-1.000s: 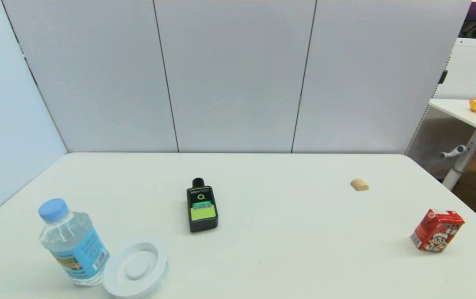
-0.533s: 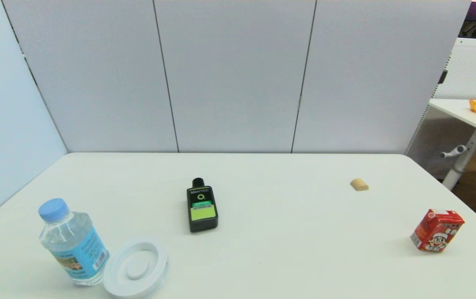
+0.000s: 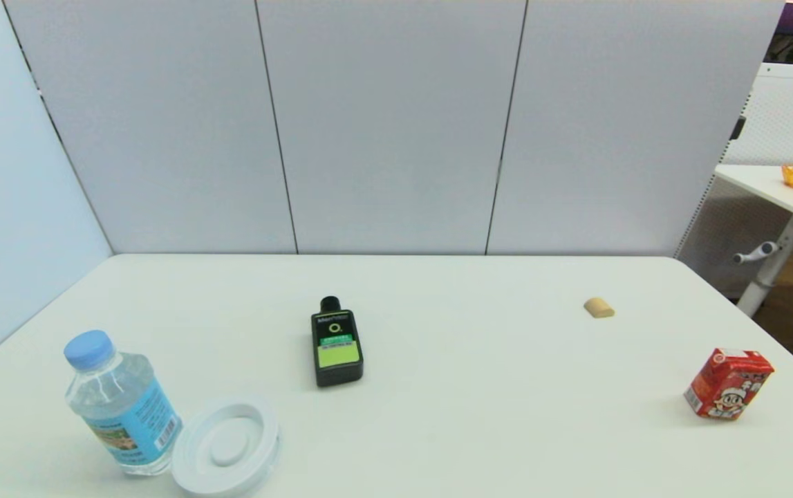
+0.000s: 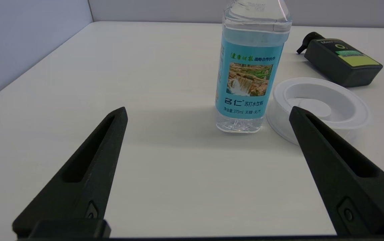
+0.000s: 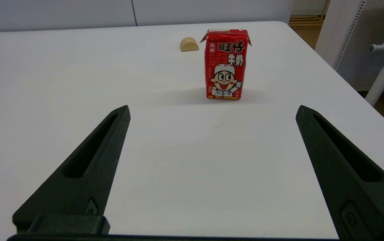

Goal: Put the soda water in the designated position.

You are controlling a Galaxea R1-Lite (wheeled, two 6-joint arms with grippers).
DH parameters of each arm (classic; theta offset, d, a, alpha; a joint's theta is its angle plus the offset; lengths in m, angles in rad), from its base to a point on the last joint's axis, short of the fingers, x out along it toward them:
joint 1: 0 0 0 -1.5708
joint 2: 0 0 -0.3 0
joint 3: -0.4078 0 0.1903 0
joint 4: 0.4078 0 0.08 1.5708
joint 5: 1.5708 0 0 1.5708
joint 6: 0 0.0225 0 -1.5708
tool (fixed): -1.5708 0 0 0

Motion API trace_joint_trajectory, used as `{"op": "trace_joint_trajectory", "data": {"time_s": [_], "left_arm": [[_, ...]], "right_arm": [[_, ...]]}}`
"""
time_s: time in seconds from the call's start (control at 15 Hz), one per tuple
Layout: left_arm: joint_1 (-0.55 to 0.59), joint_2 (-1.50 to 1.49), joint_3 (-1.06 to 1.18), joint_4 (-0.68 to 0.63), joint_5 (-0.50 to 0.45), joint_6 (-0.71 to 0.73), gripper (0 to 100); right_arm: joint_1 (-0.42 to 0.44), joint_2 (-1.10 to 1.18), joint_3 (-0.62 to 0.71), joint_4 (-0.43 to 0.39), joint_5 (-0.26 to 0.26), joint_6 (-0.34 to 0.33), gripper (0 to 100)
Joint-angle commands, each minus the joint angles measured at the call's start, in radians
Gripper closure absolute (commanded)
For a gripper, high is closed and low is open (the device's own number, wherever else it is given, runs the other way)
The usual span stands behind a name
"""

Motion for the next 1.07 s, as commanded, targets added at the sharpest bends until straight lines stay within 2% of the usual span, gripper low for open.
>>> {"op": "trace_joint_trajectory", "data": {"time_s": [0.07, 1.07], "left_arm": [[0.0, 0.0, 0.0, 0.0, 0.003, -0.024, 0], [0.0, 0.0, 0.0, -0.001, 0.003, -0.024, 0]], "right_arm": [[0.0, -0.001, 0.0, 0.0, -0.001, 0.0, 0], [0.0, -0.001, 0.0, 0.001, 0.003, -0.013, 0]]}}
